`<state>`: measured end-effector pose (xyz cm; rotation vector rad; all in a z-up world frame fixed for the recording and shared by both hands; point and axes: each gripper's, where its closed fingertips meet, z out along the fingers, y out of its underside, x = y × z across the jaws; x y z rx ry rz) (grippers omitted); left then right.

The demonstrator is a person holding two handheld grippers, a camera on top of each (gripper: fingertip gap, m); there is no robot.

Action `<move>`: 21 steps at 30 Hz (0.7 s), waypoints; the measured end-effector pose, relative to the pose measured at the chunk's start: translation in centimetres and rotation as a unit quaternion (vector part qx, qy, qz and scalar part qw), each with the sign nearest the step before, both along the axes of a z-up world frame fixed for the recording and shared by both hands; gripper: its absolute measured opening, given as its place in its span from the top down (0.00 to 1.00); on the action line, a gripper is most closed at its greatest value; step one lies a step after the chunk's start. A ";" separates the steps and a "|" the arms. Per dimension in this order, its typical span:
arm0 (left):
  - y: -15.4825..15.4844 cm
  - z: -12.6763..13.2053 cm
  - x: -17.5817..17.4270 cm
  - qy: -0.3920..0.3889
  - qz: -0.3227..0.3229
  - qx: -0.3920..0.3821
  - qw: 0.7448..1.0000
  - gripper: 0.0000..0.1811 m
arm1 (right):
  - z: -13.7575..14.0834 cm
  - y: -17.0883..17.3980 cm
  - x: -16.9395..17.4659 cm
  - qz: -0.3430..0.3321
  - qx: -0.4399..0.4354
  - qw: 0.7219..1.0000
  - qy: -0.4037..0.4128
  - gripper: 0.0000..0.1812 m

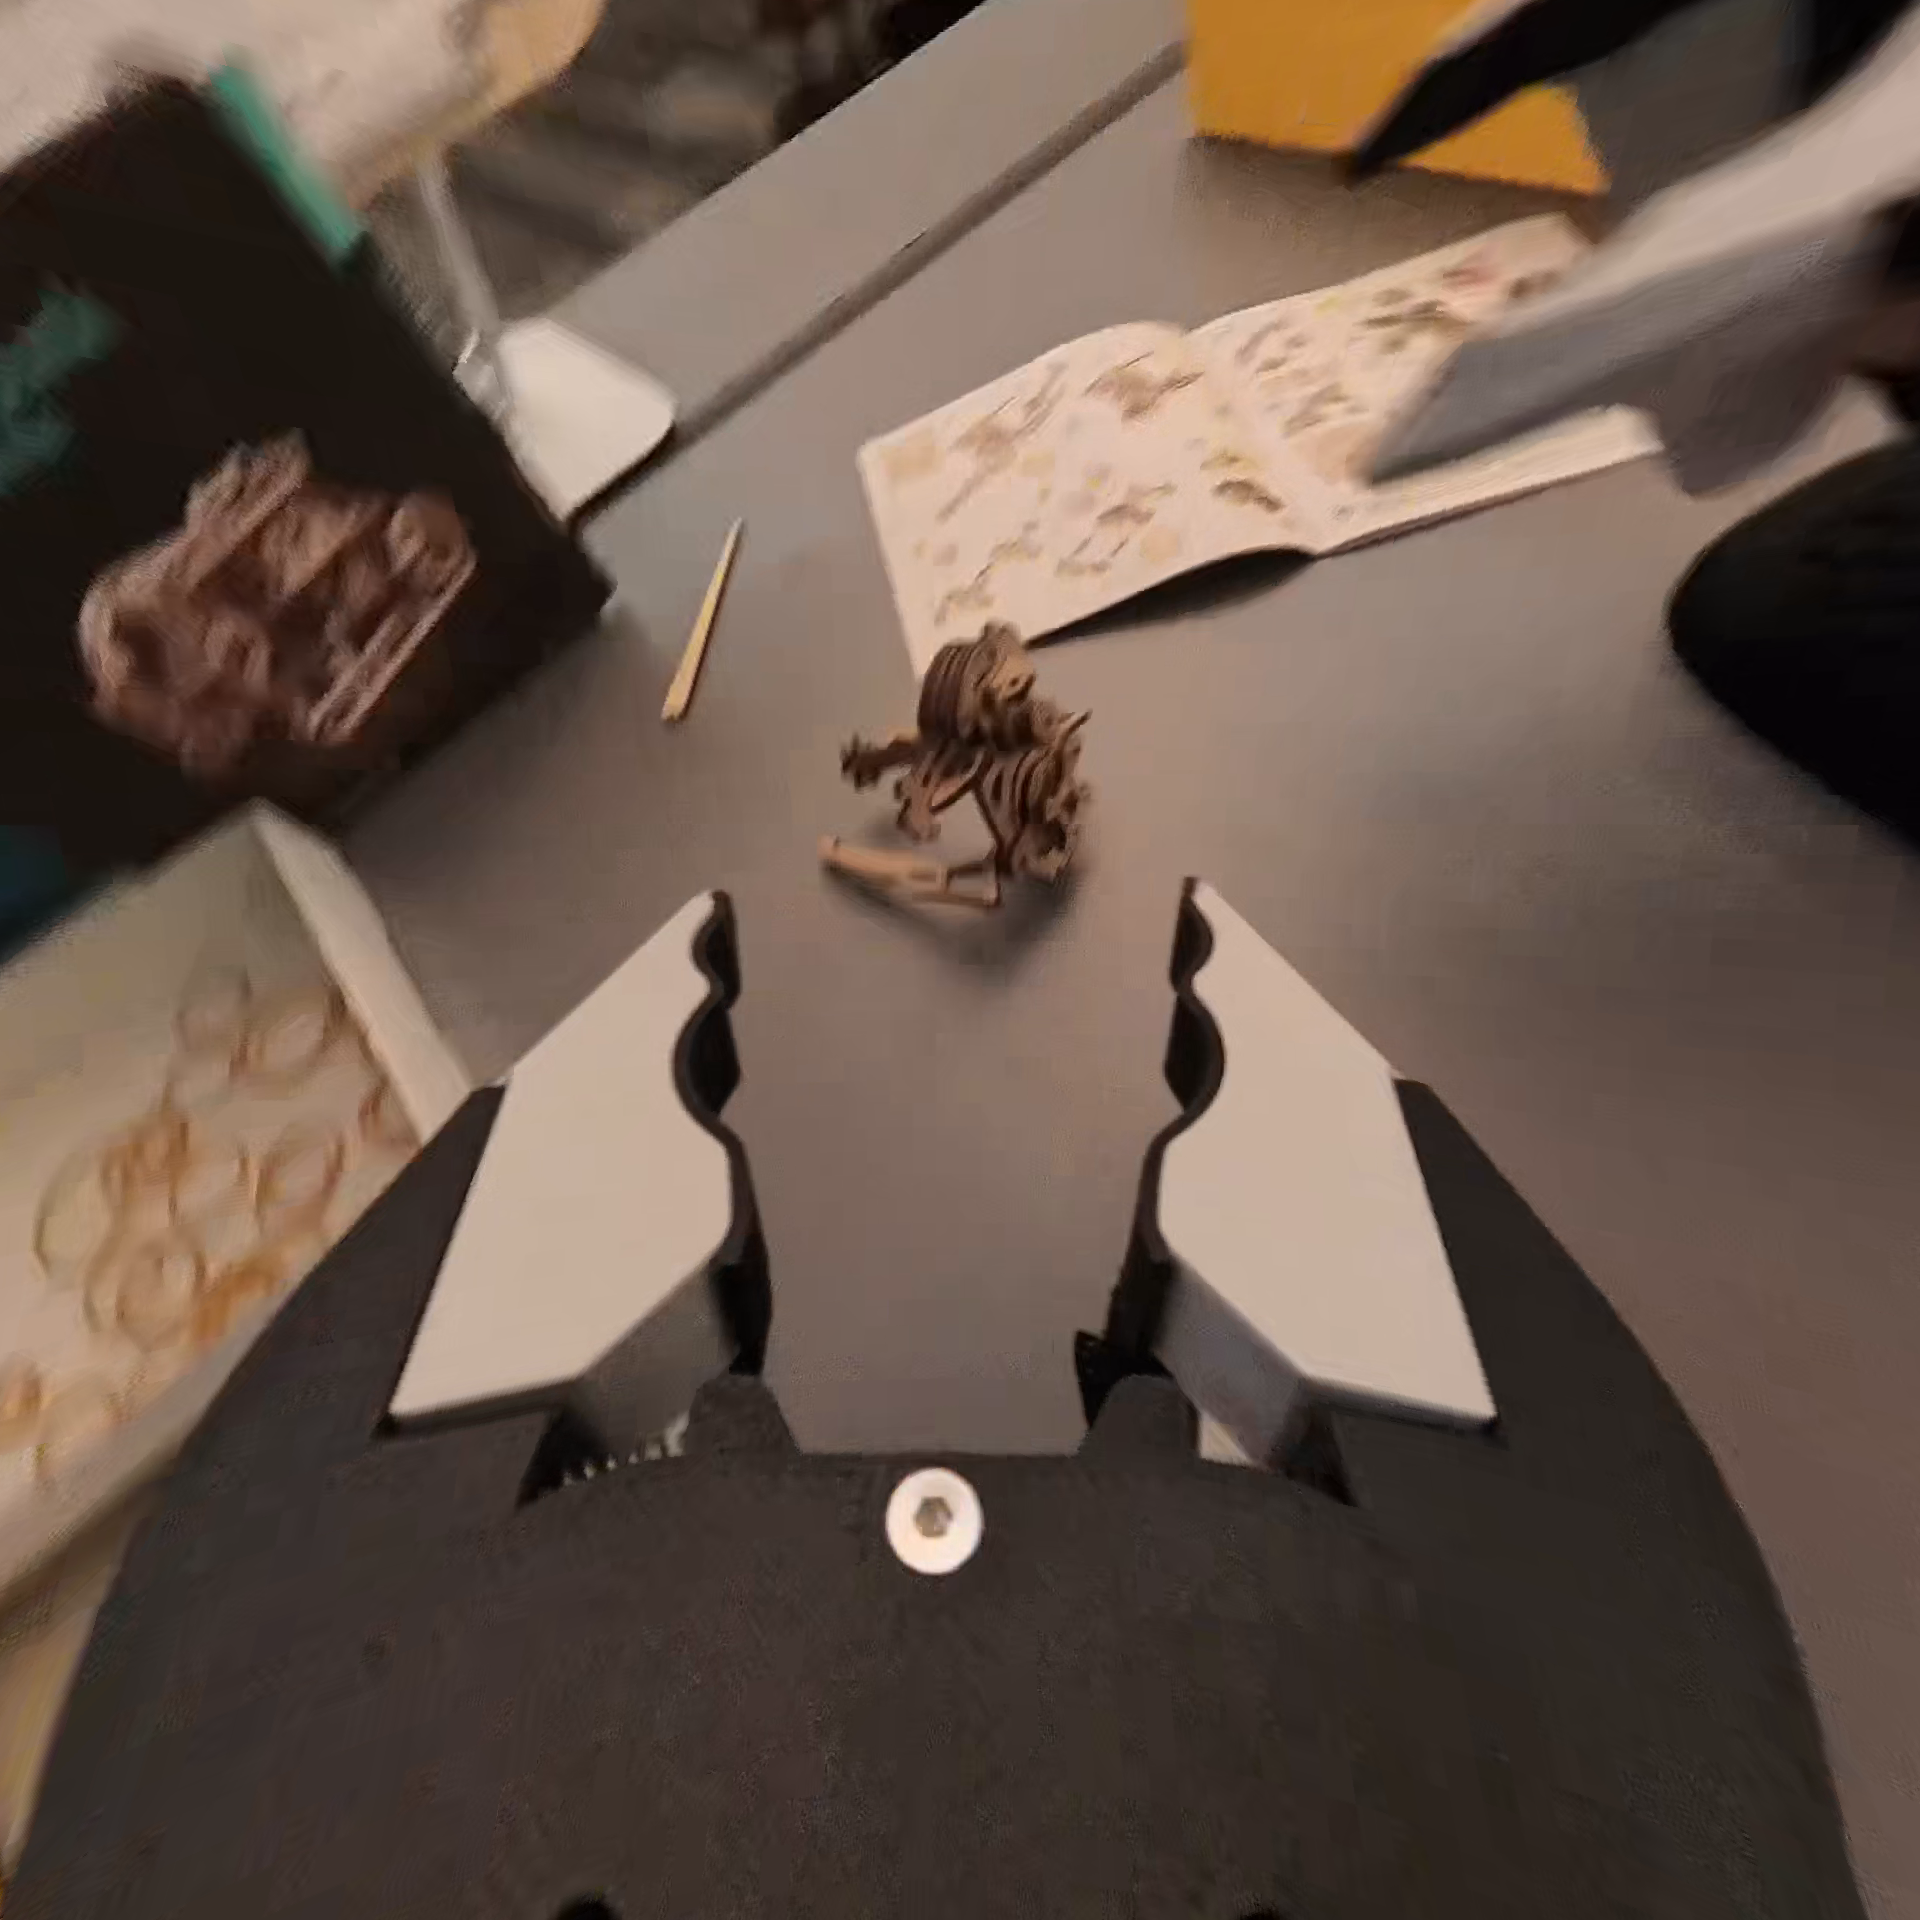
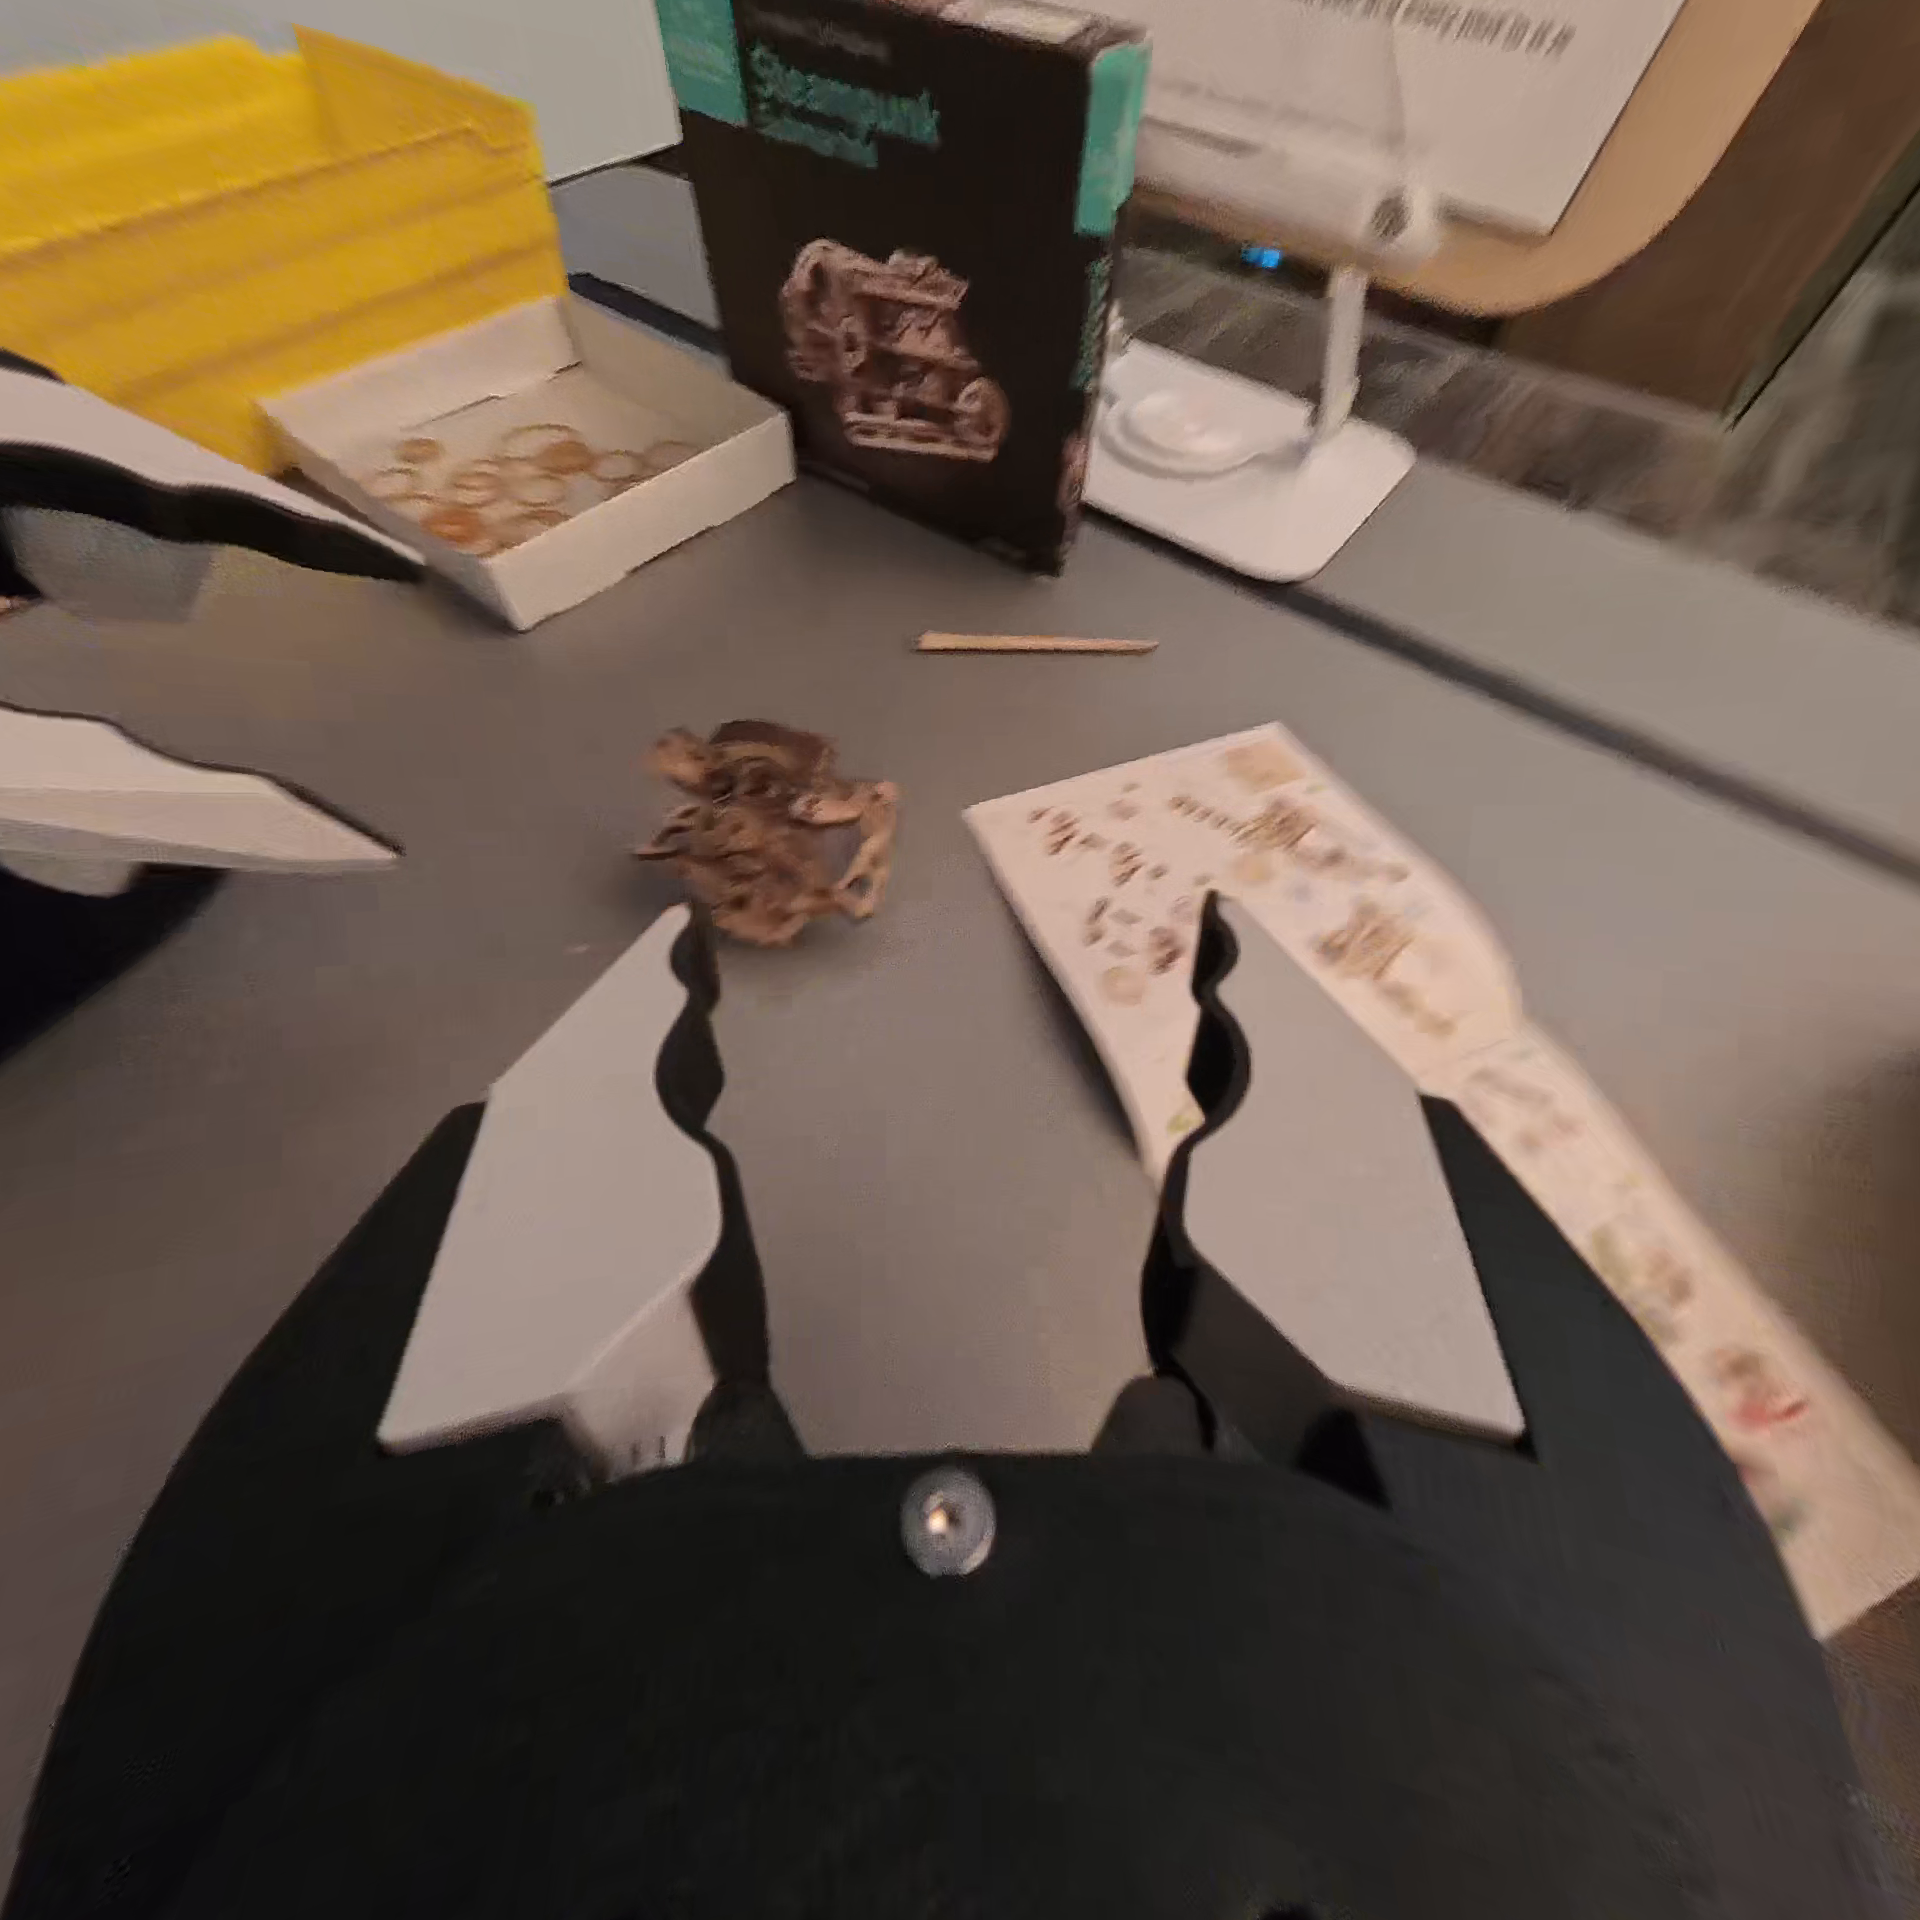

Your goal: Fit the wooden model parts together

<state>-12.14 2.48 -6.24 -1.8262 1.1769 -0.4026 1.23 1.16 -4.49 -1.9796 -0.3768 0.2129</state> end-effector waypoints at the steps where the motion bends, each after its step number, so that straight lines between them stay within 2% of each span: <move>1: -0.1 -0.2 -1.1 -0.007 0.036 -0.007 0.999 0.53 | -0.4 -1.0 -0.7 -0.010 -0.013 1.000 0.012 0.46; 4: -0.7 -1.3 -2.9 -0.044 0.123 -0.020 0.991 0.51 | -2.8 -3.1 -2.5 -0.055 -0.043 0.998 0.001 0.31; 7: -2.0 -4.0 -2.6 -0.060 0.166 -0.100 0.979 0.42 | -5.9 -4.1 -4.2 -0.094 -0.091 0.991 0.017 0.24; 9: -2.0 -5.3 -2.8 -0.057 0.199 -0.114 0.972 0.37 | -7.6 -4.1 -4.3 -0.134 -0.110 0.984 0.028 0.20; 14: -2.0 -9.3 -3.2 0.023 0.255 -0.120 0.959 0.29 | -11.8 -3.8 -3.5 -0.220 -0.162 0.962 0.015 0.16; 15: -1.8 -10.0 -3.3 0.026 0.266 -0.124 0.956 0.26 | -11.9 -3.4 -3.1 -0.241 -0.151 0.959 0.005 0.18; 21: -1.1 -10.0 -3.2 0.003 0.302 -0.116 0.946 0.24 | -12.0 -2.7 -2.8 -0.283 -0.157 0.946 0.006 0.18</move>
